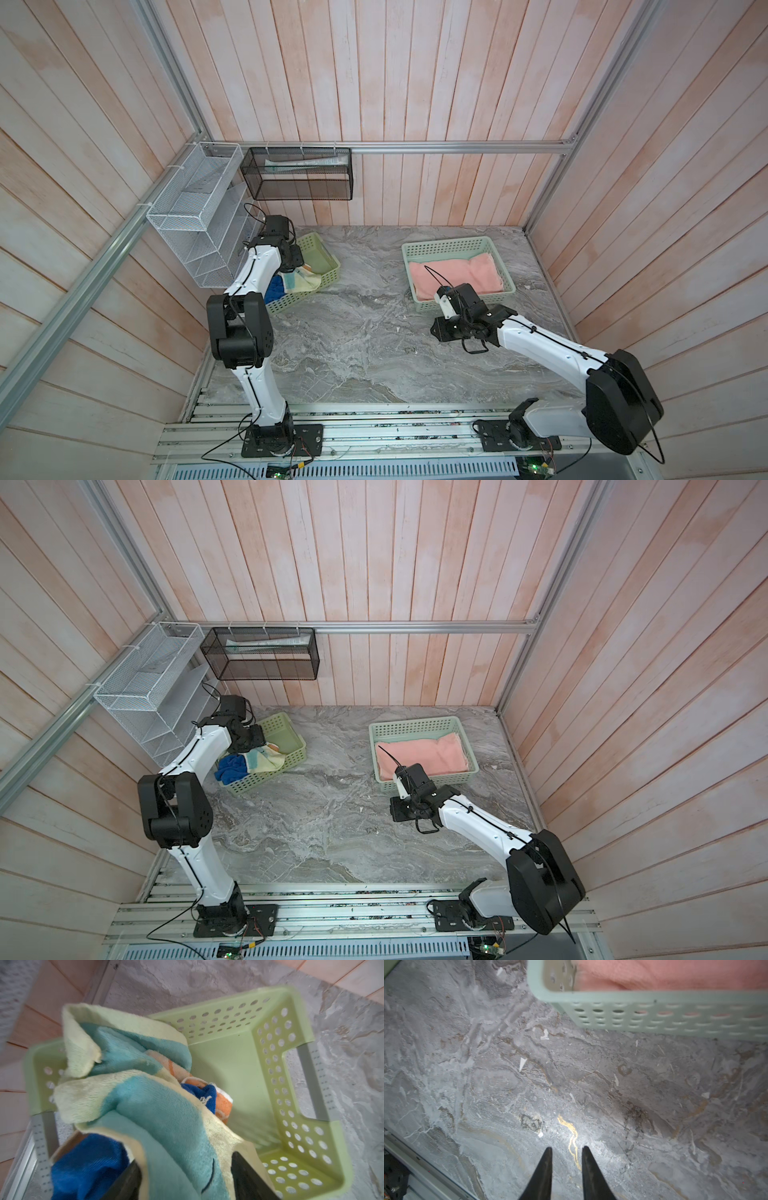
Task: Fold and stack the towels
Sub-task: 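Grasp the teal-yellow towel with the left gripper while the right withdraws, then lift the teal-yellow towel out and lay it on the floor with the left gripper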
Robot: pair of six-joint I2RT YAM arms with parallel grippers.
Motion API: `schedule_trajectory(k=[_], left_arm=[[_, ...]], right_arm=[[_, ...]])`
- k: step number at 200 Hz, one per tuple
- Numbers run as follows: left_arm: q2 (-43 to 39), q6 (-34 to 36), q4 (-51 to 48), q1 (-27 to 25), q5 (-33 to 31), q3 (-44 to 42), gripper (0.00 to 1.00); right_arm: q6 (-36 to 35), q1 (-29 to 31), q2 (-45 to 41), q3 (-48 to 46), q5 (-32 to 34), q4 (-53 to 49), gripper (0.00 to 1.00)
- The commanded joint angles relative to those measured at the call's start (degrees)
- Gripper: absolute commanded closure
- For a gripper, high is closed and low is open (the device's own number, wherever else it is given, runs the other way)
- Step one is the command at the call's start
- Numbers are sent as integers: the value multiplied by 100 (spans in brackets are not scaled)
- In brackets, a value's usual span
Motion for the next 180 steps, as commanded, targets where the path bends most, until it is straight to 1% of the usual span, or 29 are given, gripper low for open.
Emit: schedule_trajectory(k=[1,12,21,28,41,51,57,63,80,100,120,133,154,168,180], left_arm=[[65,-46,-196,-17,150,207,33],[57,-79,-204,-15,142,211,34],[32,-79,-176,-17,173,188,41],[19,-71,-165,-17,181,174,50],[-54,-78,-170,-17,218,210,73],[-140,-70,-241,-17,199,330,89],[-199,-51,-308,-17,199,445,96],[-271,-15,-362,-16,194,586,100],[-482,49,-515,-17,200,988,100],[-703,86,-744,-25,356,1546,100],[-891,113,-1009,-73,435,2179,100],[-1030,150,-1146,-139,548,2547,100],[-1323,305,-1232,-451,941,3090,100],[-1602,447,-1078,-836,1077,3326,100],[-1871,555,-772,-1217,1110,3339,100]], right_arm=[[-319,-301,390,295,61,479,75],[-522,-394,665,396,61,568,76],[-666,-468,887,504,100,653,77],[-804,-528,1056,562,184,760,77],[-983,-705,1368,801,270,850,78],[-1107,-883,1617,1059,249,868,78],[-1198,-977,1769,1233,238,882,79],[-1299,-1080,1899,1392,235,919,79],[-1512,-1337,2293,1861,268,994,79],[-1650,-1578,2719,2555,258,856,80],[-1739,-1610,2858,3079,204,621,79],[-1765,-1609,2798,3309,16,487,79],[-1752,-1586,2543,3491,-259,313,78],[-1722,-1575,2304,3519,-457,230,78],[-1647,-1566,2071,3494,-589,188,77]])
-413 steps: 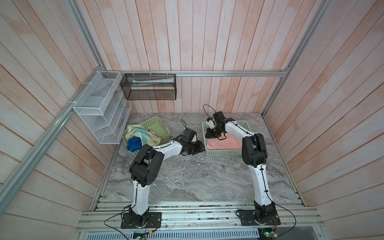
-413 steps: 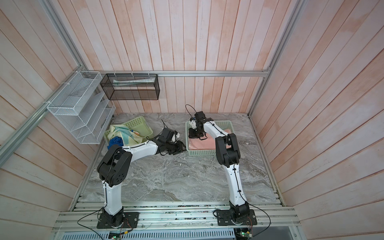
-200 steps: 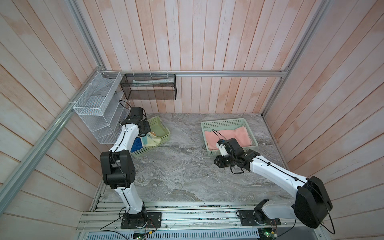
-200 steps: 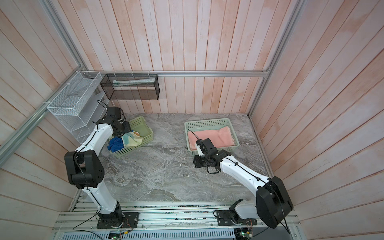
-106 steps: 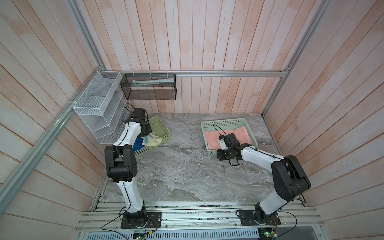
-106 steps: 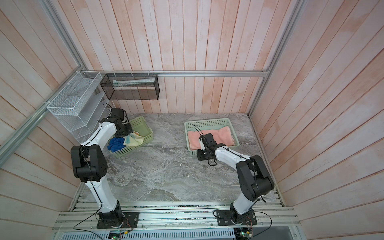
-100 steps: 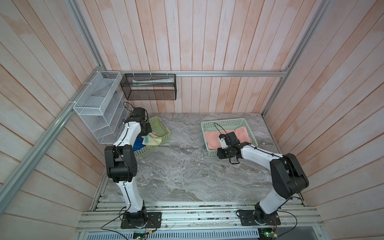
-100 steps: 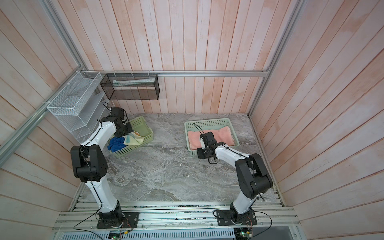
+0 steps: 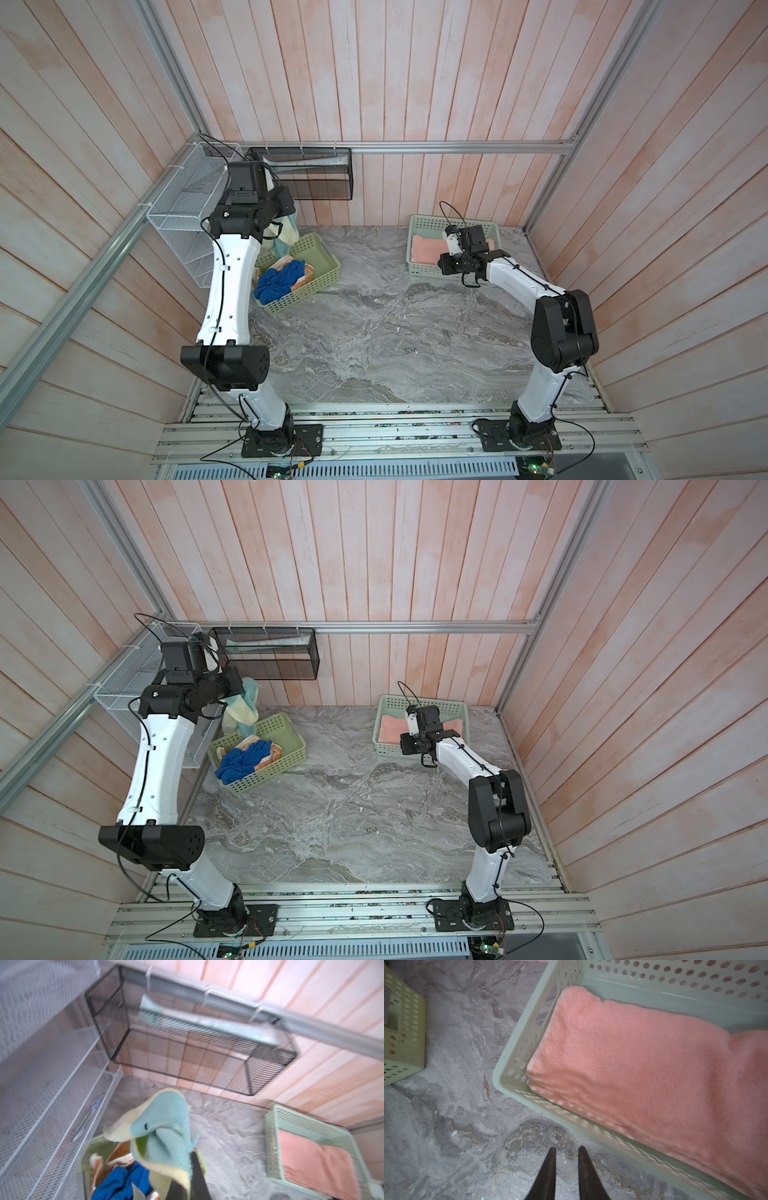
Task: Fold and stack the towels
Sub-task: 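Lift the teal-yellow towel out and lay it on the floor with the left gripper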
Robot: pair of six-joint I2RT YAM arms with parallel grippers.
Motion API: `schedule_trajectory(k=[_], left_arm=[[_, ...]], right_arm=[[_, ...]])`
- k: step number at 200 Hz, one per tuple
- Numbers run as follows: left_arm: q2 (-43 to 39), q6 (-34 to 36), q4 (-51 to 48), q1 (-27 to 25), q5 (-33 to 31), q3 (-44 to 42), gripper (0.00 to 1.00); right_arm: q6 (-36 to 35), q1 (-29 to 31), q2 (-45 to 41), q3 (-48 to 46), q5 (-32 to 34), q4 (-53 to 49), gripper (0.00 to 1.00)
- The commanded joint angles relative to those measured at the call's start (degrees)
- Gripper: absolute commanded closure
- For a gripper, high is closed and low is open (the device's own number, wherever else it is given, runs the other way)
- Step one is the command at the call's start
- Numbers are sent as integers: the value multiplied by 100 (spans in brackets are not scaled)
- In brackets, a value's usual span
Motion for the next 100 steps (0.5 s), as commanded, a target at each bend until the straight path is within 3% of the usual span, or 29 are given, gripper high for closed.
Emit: schedule_trajectory(k=[1,28,50,70,100], left_arm=[[-518,346,232,-651,431,224,100],[-1025,324,1042,-1361,846,112,100],[-1295,39,1588,-1591,1318,-258,100],[-1525,-301,2136,-1593,1676,-1139,100],[-1523,-1059,2619,-1547,1542,-2817,97]], right_arm=[[2,39,-505,92,-437,-354,77],[248,63,-1097,-62,-682,-332,77],[463,81,-1598,-318,-805,-207,76],[661,88,-2033,-636,-852,-62,75],[869,91,-2451,-1099,-937,-72,73]])
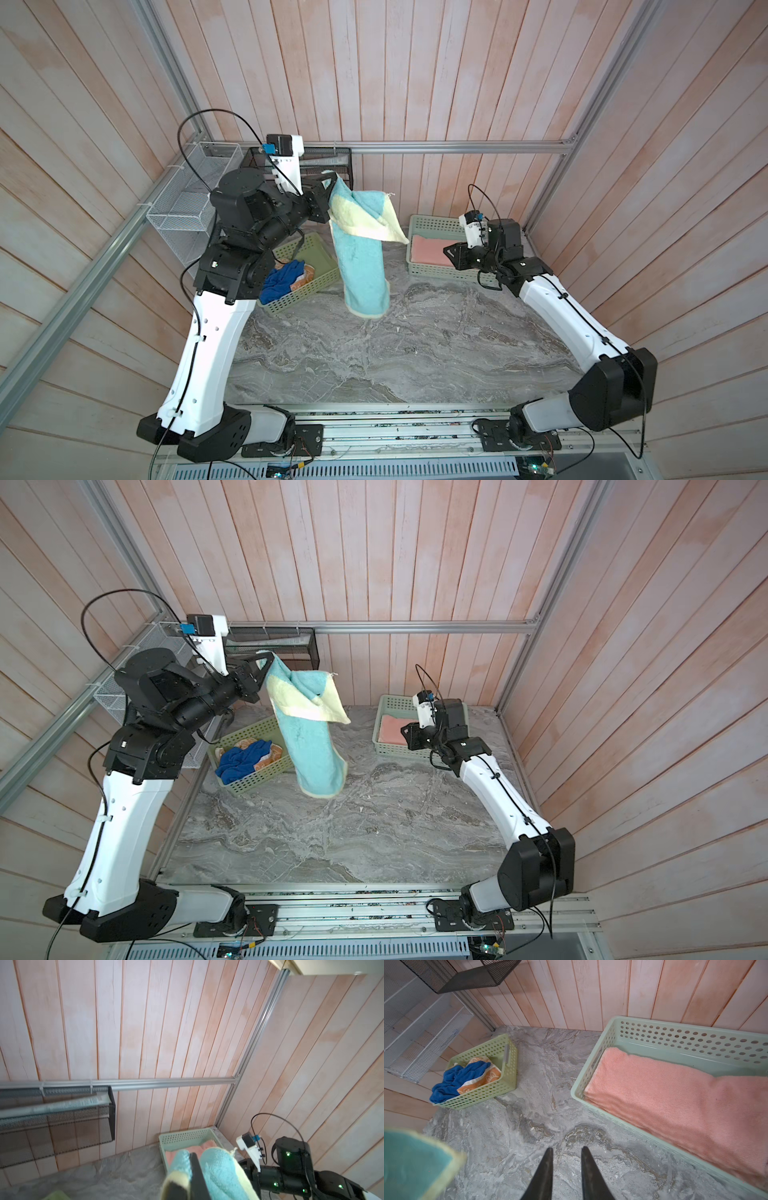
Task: Fold and stack the towels
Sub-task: 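Lift the teal-yellow towel out and lay it on the floor with the left gripper, then grasp the teal-yellow towel's far corners with both grippers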
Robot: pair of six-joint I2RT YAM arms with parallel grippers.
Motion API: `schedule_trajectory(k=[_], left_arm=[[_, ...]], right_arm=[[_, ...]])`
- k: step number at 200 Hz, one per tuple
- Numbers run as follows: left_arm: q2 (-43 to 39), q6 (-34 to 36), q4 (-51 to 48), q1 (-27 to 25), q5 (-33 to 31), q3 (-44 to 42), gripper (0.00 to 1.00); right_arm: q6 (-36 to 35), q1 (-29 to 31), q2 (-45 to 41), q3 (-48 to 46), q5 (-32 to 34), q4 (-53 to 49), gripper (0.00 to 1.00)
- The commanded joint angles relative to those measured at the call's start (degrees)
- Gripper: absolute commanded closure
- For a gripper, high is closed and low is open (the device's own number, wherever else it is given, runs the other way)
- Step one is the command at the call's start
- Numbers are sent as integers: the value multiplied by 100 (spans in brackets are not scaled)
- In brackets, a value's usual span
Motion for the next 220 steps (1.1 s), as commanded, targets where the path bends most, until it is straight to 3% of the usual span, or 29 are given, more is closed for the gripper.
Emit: schedule_trajectory(k=[1,19,34,84,131,191,220], left_arm=[[347,-753,507,47,159,-1201,96],[704,-1187,498,130,187,-1987,57],[1109,-1359,93,253,178,-2197,46],[1179,-1362,224,322,-45,-3577,46],[1344,-1615,809,297,208,-4678,47],[1752,-2103,1669,352,454,-5296,47],[2093,-2366,1932,438,456,-5237,54]], right_arm=[[301,35,-171,-376,-181,-35,73],[426,37,-260,-691,-233,-81,73],[551,113,-274,-999,-241,-129,72],[942,936,146,-1730,-92,356,72],[913,1799,1576,-1123,-29,463,72],[594,2082,2526,-631,334,649,63],[401,2158,2828,-486,576,694,60]])
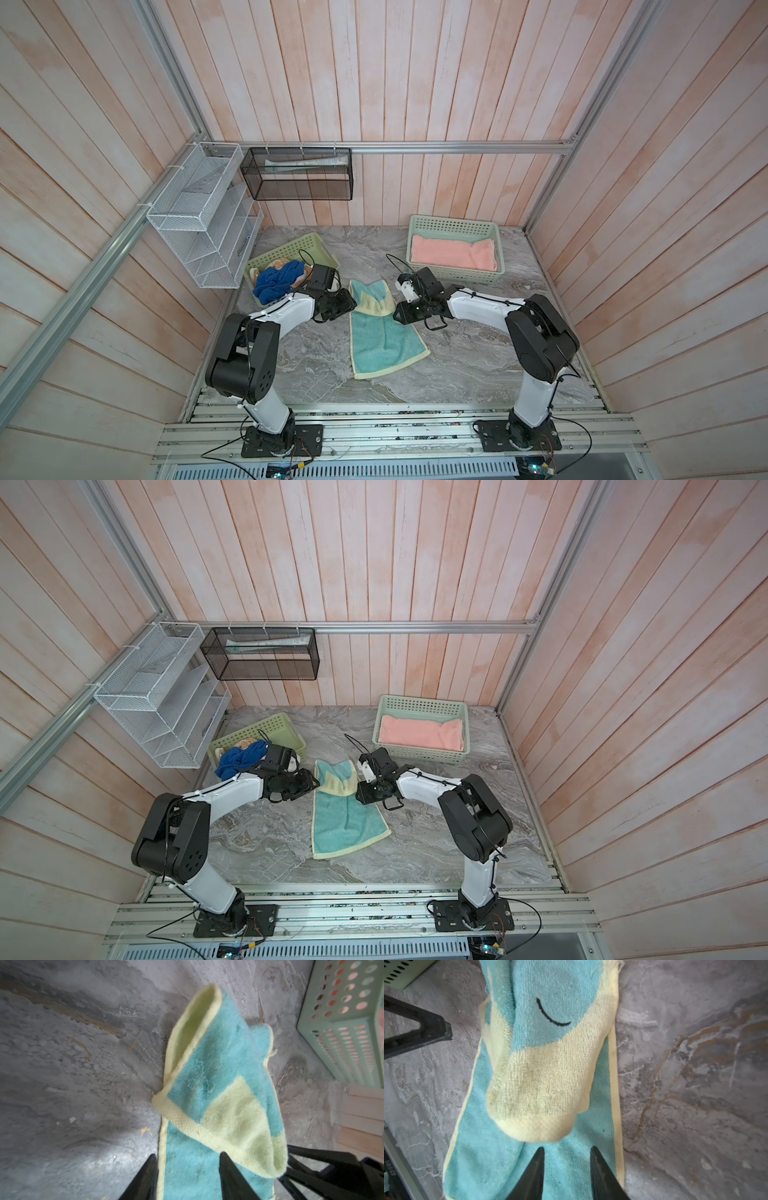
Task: Fold and stack the towels
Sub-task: 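Grasp the teal-yellow towel's far corners with both grippers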
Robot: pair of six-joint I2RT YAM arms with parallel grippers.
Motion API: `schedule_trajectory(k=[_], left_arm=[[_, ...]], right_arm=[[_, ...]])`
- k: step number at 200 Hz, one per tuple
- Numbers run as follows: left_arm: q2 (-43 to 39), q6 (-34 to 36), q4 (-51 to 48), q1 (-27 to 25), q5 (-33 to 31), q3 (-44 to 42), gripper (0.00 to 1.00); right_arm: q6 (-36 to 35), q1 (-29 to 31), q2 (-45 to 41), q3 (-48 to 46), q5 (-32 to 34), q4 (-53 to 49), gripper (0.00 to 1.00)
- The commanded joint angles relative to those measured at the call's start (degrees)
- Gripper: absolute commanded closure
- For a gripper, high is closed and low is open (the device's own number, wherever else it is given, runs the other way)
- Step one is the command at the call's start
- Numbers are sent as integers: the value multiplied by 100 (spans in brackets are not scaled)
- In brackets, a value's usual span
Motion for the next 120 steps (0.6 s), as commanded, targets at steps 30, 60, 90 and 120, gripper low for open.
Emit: schedule_trajectory(k=[30,60,90,120], left_arm=[[383,-473,876,154,-72,-62,52],[564,-560,1044,169,-119,-77,48],[794,-644,1106,170,15,13,48],[970,-714,1129,181,-33,79,47]], right_arm=[[-423,124,584,462,626,202,58],[-577,142,871,825,937,62,57],[-727,142,930,948,1021,78,62],[-854,143,964,958,936,161,69]])
